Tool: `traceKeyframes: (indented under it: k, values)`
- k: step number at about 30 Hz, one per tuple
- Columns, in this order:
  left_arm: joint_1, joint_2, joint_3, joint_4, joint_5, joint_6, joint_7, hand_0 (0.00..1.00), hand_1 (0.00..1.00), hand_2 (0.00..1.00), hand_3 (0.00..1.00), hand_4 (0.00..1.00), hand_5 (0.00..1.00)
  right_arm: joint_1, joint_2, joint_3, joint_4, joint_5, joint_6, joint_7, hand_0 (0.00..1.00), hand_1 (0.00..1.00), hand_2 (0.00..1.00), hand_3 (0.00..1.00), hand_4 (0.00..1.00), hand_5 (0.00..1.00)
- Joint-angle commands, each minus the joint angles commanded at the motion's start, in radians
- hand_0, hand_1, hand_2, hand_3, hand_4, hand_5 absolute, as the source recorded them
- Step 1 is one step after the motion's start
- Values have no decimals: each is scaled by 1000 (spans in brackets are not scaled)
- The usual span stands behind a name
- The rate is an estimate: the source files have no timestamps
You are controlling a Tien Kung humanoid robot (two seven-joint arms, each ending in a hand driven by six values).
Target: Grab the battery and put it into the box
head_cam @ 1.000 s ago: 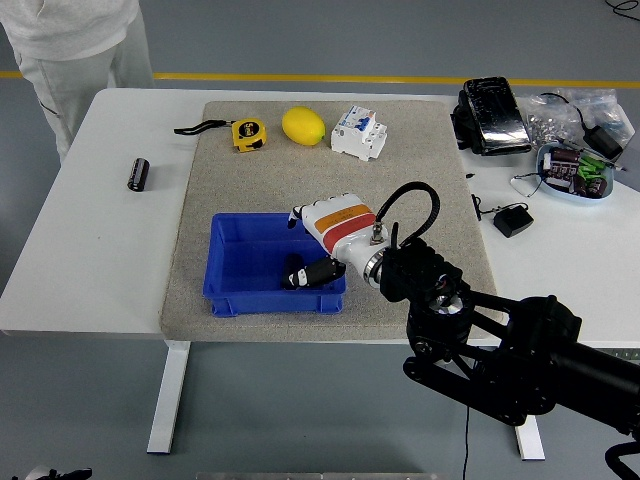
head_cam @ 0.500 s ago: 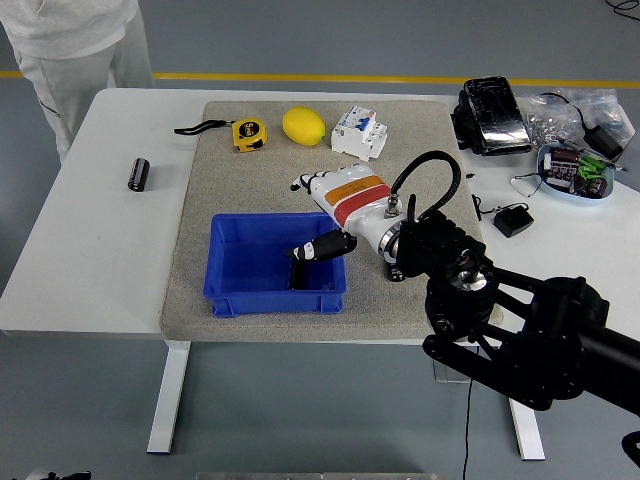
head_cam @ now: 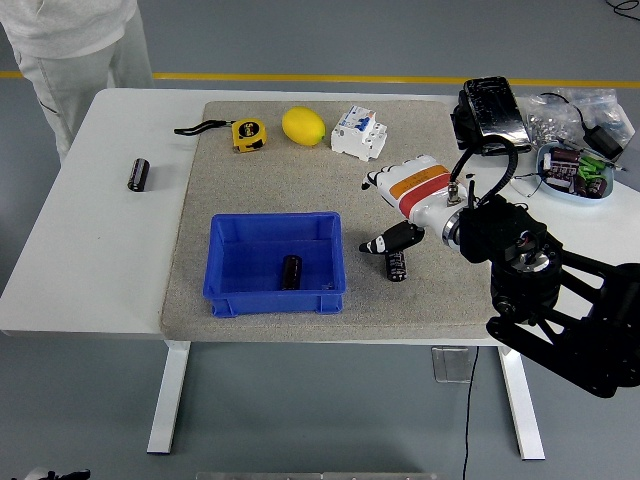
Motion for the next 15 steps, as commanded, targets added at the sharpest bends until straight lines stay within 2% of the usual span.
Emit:
traceKeyframes:
  k: [6,15]
  values:
    - [0,-2,4,-1,-6,0,-3,701,675,713,593,607,486,-13,2,-23,-57,7,13,16,2,162,693,767,998,633]
    - [2,-4,-1,0,-1,0,-2,701,673,713,593,607,486,-18,0,-47,-68,9,29,26,2,162,693,769,998,634]
